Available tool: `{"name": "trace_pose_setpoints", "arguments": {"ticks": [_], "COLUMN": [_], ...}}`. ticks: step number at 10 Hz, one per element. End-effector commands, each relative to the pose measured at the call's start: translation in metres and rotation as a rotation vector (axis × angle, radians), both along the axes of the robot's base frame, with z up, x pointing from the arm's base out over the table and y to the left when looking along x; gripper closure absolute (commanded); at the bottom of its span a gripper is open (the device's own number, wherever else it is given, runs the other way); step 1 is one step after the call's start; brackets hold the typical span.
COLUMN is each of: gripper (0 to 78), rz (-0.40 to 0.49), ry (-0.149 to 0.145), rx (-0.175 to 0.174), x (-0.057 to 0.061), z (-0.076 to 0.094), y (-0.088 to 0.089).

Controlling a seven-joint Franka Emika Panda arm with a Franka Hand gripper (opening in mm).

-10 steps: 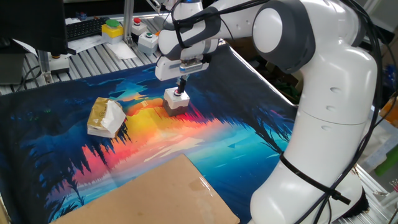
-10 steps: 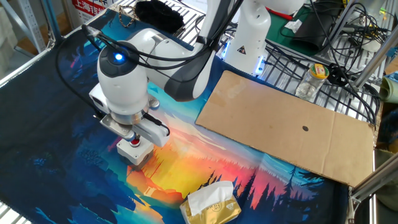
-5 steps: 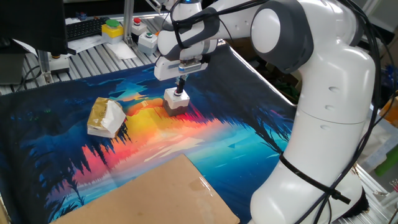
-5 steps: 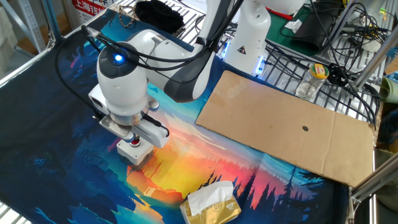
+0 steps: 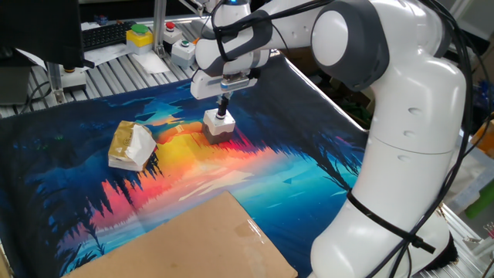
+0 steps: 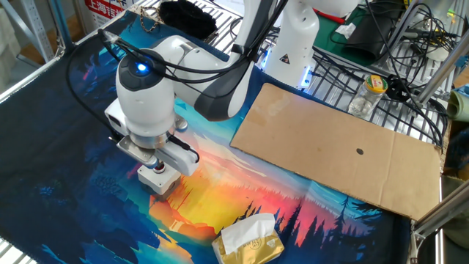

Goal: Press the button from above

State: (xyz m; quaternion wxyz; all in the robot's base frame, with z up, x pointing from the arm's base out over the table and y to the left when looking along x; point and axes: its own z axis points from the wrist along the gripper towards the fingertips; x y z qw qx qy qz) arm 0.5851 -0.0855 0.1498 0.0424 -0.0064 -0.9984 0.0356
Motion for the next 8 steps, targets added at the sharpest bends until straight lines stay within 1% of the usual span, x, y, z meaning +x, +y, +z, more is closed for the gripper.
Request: {"name": "trace_pose_setpoints", "arguments": {"ticks": [1,2,3,4,5,7,8], "gripper": [77.6,77.6,77.6,77.6,77.6,77.6,77.6], "rz": [-0.026,-0.021,-0.023,-0.028,-0.028,-0.028,-0.027], "ry": [-0.040,-0.039,-0.045,-0.069,-0.079,-0.088,-0.076], "rx": [-0.015,-0.022,-0.020,-0.016,-0.015,-0.016,-0.018], "x": [-0.0165,-0.0172,-0.0183,-0.0197,-0.0214,-0.0229,-0.0237], "z": [-0.0414,-0.0423,-0.0447,-0.0475,-0.0495,-0.0511,-0.0480], "y": [0.0041,0.0036,0.0034,0.0030,0.0023,0.0016,0.0010]}}
